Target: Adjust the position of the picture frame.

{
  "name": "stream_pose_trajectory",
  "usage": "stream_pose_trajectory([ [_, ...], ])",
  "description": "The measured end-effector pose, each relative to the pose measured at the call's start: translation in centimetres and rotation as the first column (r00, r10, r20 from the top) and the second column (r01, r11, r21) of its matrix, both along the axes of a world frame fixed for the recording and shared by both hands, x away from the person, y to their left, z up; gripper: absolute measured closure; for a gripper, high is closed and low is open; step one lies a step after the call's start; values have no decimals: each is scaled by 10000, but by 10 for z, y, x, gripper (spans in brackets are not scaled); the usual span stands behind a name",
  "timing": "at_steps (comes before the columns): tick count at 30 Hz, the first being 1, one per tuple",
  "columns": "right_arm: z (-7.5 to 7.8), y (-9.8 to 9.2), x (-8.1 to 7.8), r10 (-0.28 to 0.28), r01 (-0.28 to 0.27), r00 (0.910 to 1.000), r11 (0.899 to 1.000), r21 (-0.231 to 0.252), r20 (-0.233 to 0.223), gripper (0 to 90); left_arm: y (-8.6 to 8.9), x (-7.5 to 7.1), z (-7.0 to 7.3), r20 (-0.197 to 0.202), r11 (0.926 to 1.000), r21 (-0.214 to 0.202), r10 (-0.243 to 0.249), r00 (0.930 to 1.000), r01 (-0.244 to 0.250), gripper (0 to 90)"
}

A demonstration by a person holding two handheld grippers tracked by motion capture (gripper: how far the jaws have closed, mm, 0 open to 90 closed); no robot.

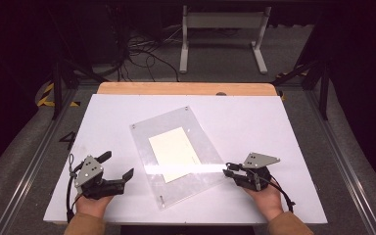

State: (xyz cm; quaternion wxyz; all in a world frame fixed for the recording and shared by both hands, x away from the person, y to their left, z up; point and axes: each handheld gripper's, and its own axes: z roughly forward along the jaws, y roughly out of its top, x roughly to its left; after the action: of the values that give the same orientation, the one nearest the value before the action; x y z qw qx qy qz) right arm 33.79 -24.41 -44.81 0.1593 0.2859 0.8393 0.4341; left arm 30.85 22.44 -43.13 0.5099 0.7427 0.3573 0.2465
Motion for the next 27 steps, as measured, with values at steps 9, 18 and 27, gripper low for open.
stream_pose_trajectory([
  [9,3,3,-1,-17,17,10000,9995,-329,7,841,1,3,-4,-153,9999,109,110,9998,-109,34],
  [18,17,-1,0,-44,55,9997,9987,-502,222,845,0,9,-9,-327,9993,331,154,9993,-144,36],
  [27,37,-20,30,-711,709,9975,9967,-393,-38,846,-3,10,-9,-368,9994,346,96,9993,-84,48],
])
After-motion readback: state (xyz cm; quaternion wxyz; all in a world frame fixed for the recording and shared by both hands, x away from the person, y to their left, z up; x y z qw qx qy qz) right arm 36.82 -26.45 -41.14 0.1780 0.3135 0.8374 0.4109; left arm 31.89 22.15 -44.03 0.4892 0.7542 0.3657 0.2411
